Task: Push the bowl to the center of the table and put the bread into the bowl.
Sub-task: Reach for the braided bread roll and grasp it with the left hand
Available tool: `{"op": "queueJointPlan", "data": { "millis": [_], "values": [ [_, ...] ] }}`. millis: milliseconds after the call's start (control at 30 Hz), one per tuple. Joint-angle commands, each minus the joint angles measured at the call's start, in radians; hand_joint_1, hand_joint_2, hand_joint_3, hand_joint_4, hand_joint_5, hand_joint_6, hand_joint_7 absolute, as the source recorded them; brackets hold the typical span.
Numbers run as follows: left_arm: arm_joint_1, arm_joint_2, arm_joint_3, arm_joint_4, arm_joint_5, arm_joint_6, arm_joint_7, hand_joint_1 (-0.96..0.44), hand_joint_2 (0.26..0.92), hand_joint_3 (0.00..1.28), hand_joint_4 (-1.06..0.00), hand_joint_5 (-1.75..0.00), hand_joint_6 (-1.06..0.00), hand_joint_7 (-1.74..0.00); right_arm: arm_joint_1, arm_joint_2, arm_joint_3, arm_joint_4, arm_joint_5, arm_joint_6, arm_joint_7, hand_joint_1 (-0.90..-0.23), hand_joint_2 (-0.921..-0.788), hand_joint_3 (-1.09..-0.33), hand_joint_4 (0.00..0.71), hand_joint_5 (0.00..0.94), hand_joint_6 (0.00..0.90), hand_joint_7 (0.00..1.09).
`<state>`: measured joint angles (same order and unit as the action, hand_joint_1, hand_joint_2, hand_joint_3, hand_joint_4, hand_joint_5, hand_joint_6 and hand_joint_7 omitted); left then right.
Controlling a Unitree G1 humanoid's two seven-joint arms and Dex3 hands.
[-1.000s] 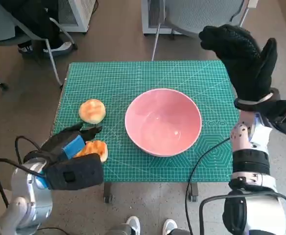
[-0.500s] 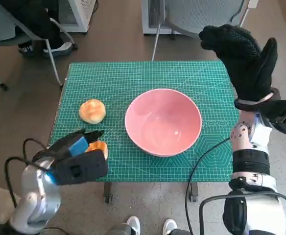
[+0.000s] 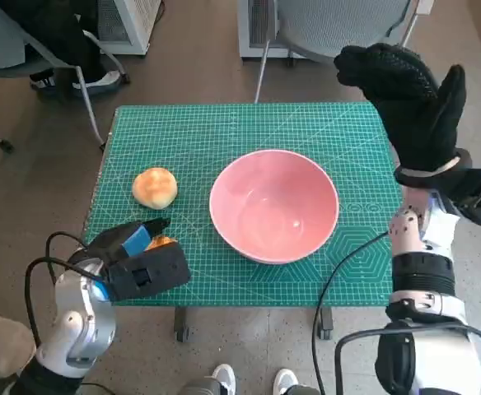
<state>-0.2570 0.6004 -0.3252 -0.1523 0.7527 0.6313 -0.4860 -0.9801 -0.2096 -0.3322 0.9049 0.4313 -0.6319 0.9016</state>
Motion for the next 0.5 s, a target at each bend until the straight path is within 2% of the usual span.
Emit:
{"op": "queueJointPlan", "data": {
  "millis": [33, 67, 133, 267, 500],
  "values": [
    [0.007, 0.015, -0.01, 0.04, 0.026, -0.069, 0.054, 0.27, 0.809, 0.32, -0.58, -1.25, -0.68, -0.29, 0.033, -0.004, 0.004, -0.012, 0.008, 0.015, 0.008, -0.704, -0.921, -0.778, 0.287, 0.006, 0.363, 0.01],
    [0.008, 0.017, -0.008, 0.045, 0.028, -0.083, 0.062, 0.17, 0.85, 0.25, -0.59, -1.25, -0.65, -0.63, 0.034, -0.004, 0.004, -0.015, 0.008, 0.015, 0.008, -0.703, -0.921, -0.778, 0.288, 0.006, 0.363, 0.01],
    [0.011, 0.018, -0.004, 0.051, 0.031, -0.099, 0.071, 0.07, 0.891, 0.16, -0.62, -1.32, -0.63, -0.85, 0.036, -0.004, 0.006, -0.018, 0.008, 0.016, 0.007, -0.702, -0.921, -0.778, 0.288, 0.006, 0.363, 0.01],
    [0.016, 0.026, 0.004, 0.049, 0.032, -0.123, 0.072, 0.02, 0.906, 0.11, -0.65, -1.32, -0.65, -0.99, 0.038, -0.005, 0.007, -0.023, 0.008, 0.019, 0.006, -0.701, -0.921, -0.779, 0.29, 0.006, 0.363, 0.01],
    [0.019, 0.034, 0.013, 0.036, 0.034, -0.13, 0.045, 0.0, 0.907, 0.1, -0.65, -1.3, -0.67, -1.04, 0.04, -0.005, 0.007, -0.024, 0.012, 0.024, 0.007, -0.7, -0.921, -0.78, 0.291, 0.005, 0.365, 0.01]
  ]
}}
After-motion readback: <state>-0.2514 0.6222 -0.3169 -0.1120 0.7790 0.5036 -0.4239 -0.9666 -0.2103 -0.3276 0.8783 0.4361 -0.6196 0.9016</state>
